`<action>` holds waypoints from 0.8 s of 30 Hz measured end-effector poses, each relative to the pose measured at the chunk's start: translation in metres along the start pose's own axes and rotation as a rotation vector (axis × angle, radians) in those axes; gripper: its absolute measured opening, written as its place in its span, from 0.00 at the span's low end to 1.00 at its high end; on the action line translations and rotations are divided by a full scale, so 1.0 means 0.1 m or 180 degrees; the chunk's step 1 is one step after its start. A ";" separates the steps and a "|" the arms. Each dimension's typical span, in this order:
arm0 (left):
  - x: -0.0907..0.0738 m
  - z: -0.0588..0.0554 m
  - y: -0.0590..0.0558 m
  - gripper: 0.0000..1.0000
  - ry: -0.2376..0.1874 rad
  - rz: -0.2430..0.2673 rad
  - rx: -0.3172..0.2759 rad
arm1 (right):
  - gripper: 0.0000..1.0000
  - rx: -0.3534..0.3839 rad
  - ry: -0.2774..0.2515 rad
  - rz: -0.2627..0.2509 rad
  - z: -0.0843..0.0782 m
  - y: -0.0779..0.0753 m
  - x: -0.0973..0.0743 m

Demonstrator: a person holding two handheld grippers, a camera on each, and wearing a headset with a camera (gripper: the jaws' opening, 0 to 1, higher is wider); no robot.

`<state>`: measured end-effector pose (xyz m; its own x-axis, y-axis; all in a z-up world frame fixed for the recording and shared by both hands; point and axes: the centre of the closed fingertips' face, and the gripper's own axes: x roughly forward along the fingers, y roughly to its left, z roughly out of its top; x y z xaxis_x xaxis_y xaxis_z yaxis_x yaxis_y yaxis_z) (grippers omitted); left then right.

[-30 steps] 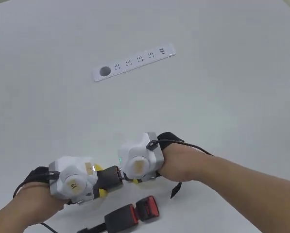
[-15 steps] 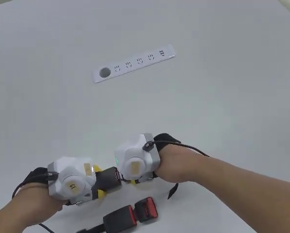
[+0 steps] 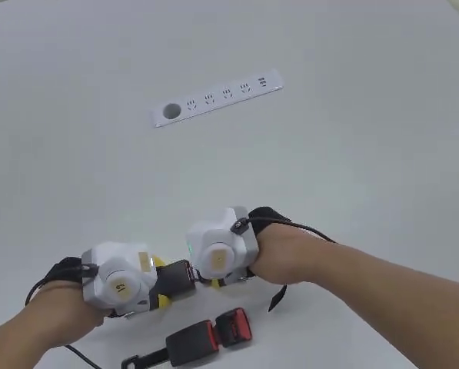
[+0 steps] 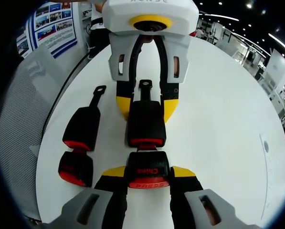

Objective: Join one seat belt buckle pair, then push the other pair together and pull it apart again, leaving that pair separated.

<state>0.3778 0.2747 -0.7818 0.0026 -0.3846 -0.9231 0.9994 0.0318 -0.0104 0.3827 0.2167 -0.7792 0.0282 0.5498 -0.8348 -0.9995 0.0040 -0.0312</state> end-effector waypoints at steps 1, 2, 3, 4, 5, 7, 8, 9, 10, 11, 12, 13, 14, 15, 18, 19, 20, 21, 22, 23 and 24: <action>0.00 -0.01 0.00 0.32 0.0002 -0.0001 0.0003 | 0.30 0.0000 0.0016 0.0000 -0.01 0.00 -0.01; 0.01 -0.01 0.00 0.32 0.0002 0.0000 0.0002 | 0.30 0.0012 0.0026 0.0000 -0.03 0.00 -0.02; 0.01 -0.01 0.00 0.32 0.0001 -0.0001 0.0003 | 0.30 0.0007 0.0038 0.0000 -0.04 0.00 -0.03; 0.00 -0.01 0.00 0.32 -0.0003 -0.0002 0.0002 | 0.30 0.0009 0.0038 0.0000 -0.05 0.00 -0.03; 0.01 -0.02 0.01 0.32 -0.0004 -0.0003 0.0003 | 0.30 0.0017 0.0049 0.0002 -0.06 0.00 -0.04; 0.01 -0.02 0.01 0.32 -0.0003 -0.0006 0.0007 | 0.30 0.0029 0.0058 0.0003 -0.07 0.02 -0.05; 0.01 -0.02 0.01 0.32 0.0000 -0.0007 0.0010 | 0.30 0.0027 0.0060 0.0001 -0.07 0.02 -0.06; 0.01 -0.02 0.00 0.32 0.0006 -0.0009 0.0013 | 0.30 0.0024 0.0085 -0.0003 -0.09 0.02 -0.07; 0.01 -0.02 0.00 0.32 0.0007 -0.0010 0.0016 | 0.30 0.0023 0.0083 0.0001 -0.10 0.02 -0.08; 0.01 -0.02 0.00 0.32 0.0007 -0.0012 0.0017 | 0.30 0.0046 0.0076 0.0011 -0.11 0.02 -0.09; 0.01 -0.02 0.00 0.32 0.0005 -0.0015 0.0019 | 0.30 0.0047 0.0069 0.0013 -0.12 0.03 -0.09; 0.00 -0.01 0.00 0.32 0.0004 -0.0016 0.0019 | 0.30 0.0066 0.0059 0.0019 -0.12 0.03 -0.08; 0.00 -0.01 -0.01 0.32 0.0004 -0.0018 0.0025 | 0.30 0.0070 0.0052 0.0020 -0.13 0.03 -0.06; 0.00 -0.01 -0.01 0.32 0.0004 -0.0018 0.0025 | 0.30 0.0072 0.0047 0.0020 -0.13 0.03 -0.06; 0.01 -0.01 -0.01 0.32 0.0005 -0.0017 0.0026 | 0.31 0.0067 0.0051 0.0021 -0.13 0.06 -0.08; 0.01 -0.01 -0.01 0.32 0.0005 -0.0017 0.0021 | 0.31 0.0061 0.0058 0.0020 -0.14 0.06 -0.09; 0.00 -0.01 -0.01 0.32 0.0004 -0.0015 0.0018 | 0.31 0.0071 0.0059 0.0021 -0.15 0.05 -0.10; 0.00 -0.01 -0.01 0.32 0.0002 -0.0015 0.0018 | 0.31 0.0071 0.0070 0.0017 -0.17 0.04 -0.11; 0.00 -0.01 -0.01 0.32 0.0001 -0.0014 0.0016 | 0.31 0.0072 0.0085 0.0013 -0.20 0.03 -0.11; 0.00 -0.01 -0.01 0.33 -0.0002 -0.0013 0.0015 | 0.31 0.0073 0.0095 0.0010 -0.22 0.03 -0.12; 0.00 -0.01 -0.01 0.33 -0.0006 -0.0012 0.0013 | 0.31 0.0066 0.0103 0.0007 -0.24 0.04 -0.13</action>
<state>0.3770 0.2755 -0.7823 -0.0012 -0.3864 -0.9223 0.9996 0.0264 -0.0124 0.3786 0.1895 -0.7813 0.0260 0.5224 -0.8523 -0.9996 0.0202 -0.0181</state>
